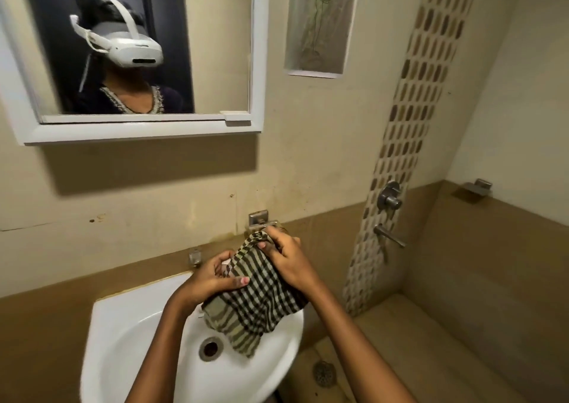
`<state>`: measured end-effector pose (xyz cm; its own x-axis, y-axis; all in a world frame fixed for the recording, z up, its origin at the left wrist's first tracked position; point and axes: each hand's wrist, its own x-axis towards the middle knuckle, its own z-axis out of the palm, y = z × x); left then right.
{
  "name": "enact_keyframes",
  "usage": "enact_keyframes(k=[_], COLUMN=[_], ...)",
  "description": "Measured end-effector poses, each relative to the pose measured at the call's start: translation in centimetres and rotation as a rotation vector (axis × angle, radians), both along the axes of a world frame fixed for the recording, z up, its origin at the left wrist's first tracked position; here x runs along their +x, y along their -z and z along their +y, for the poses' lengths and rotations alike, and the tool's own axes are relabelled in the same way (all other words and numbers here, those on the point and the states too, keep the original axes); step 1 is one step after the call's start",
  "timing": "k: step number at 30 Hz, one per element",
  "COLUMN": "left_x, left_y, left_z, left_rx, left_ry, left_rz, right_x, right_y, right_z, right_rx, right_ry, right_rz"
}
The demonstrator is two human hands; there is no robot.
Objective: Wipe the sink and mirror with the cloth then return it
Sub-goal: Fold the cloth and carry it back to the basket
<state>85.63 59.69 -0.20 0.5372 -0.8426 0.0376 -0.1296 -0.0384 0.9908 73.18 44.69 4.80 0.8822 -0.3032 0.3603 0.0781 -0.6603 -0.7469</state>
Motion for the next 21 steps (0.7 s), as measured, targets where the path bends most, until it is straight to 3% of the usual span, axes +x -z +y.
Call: enact_keyframes(k=[5, 11, 21], left_x=[-1.9, -8.8, -32.7], left_y=[0.2, -0.8, -1.6], left_z=[-5.0, -16.2, -38.5], left_rx=[0.14, 0.044, -0.136], left_ry=[0.105, 0.145, 0.492], left_rz=[-0.11, -0.16, -0.292], right_x=[-5.2, -16.3, -43.9], right_y=[0.2, 1.2, 3.7], right_z=[-6.0, -14.6, -26.1], right_rx=[-0.095, -0.077, -0.045], right_ry=[0.09, 0.403, 1.039], right_rz=[-0.008, -0.149, -0.167])
